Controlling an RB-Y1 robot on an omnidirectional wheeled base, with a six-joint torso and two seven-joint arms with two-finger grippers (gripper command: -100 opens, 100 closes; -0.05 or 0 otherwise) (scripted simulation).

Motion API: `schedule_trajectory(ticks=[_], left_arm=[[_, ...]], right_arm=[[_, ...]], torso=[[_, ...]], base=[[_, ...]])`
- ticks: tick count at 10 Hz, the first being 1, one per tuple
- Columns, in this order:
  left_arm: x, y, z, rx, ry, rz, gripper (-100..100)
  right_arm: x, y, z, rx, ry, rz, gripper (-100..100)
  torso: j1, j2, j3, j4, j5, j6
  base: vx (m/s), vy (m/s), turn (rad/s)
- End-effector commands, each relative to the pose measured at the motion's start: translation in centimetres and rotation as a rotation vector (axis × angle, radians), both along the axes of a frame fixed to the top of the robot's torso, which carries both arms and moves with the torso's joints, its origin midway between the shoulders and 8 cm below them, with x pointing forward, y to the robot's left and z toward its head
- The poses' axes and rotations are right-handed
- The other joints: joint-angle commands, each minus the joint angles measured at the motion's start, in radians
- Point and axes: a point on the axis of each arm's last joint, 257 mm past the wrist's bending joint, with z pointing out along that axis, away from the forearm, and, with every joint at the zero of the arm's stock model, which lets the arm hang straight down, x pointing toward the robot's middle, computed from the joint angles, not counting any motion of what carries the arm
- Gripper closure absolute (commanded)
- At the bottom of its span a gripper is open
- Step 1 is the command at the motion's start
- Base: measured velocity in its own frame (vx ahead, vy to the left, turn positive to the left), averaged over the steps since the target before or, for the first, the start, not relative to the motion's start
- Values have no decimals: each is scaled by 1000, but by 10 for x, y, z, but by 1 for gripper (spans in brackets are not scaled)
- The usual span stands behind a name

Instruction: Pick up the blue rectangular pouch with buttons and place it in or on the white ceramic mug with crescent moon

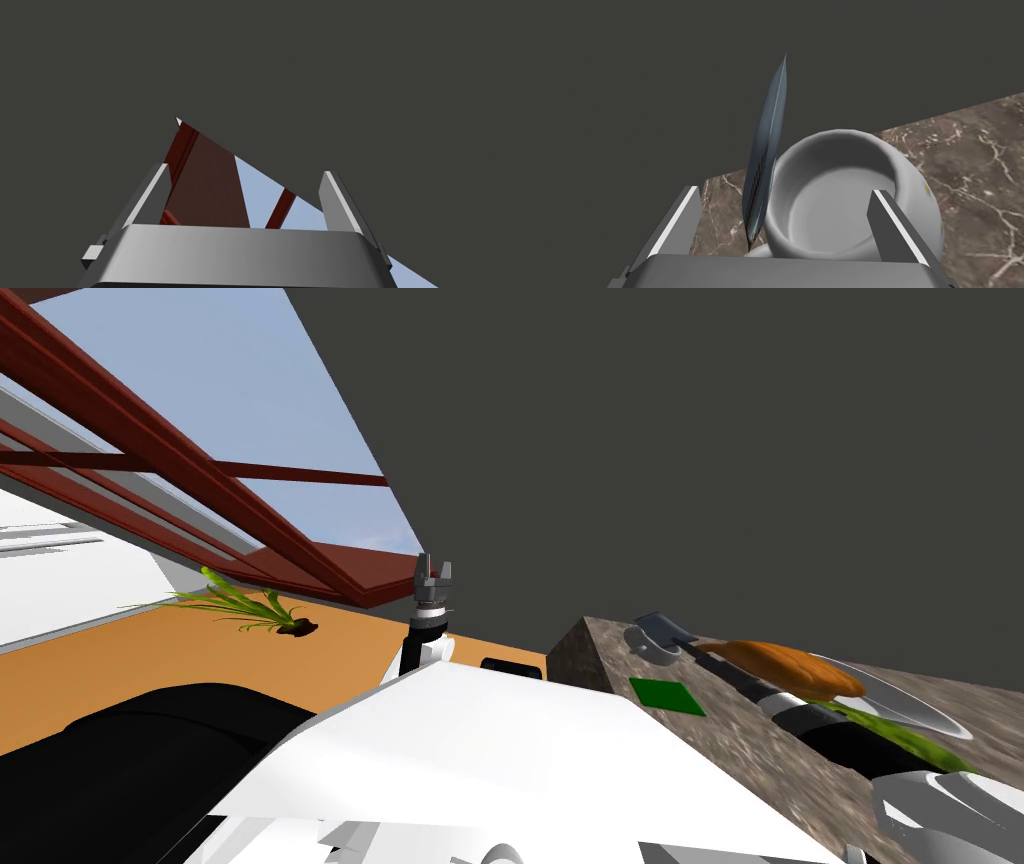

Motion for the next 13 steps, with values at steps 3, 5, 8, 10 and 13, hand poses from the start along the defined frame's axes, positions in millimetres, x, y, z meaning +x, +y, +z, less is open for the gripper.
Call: schedule_trajectory(ticks=[3,5,8,10,13], left_arm=[[0,0,0,0,0,0,0],[0,0,0,0,0,0,0],[0,0,0,0,0,0,0],[0,0,0,0,0,0,0],[0,0,0,0,0,0,0]], right_arm=[[-15,-17,10,-3,-2,-26,-100],[-34,-34,20,-8,8,-39,-100],[-49,-51,31,4,-14,-80,-100],[-59,-58,38,9,-20,-91,-100],[-70,-66,46,19,-33,-107,-100]], torso=[[0,0,0,0,0,0],[0,0,0,0,0,0],[1,0,0,0,0,0],[-1,0,0,0,0,0],[0,0,0,0,0,0]], base=[[-5,34,62],[-3,43,169],[-4,46,83],[-5,23,61],[0,36,93]])
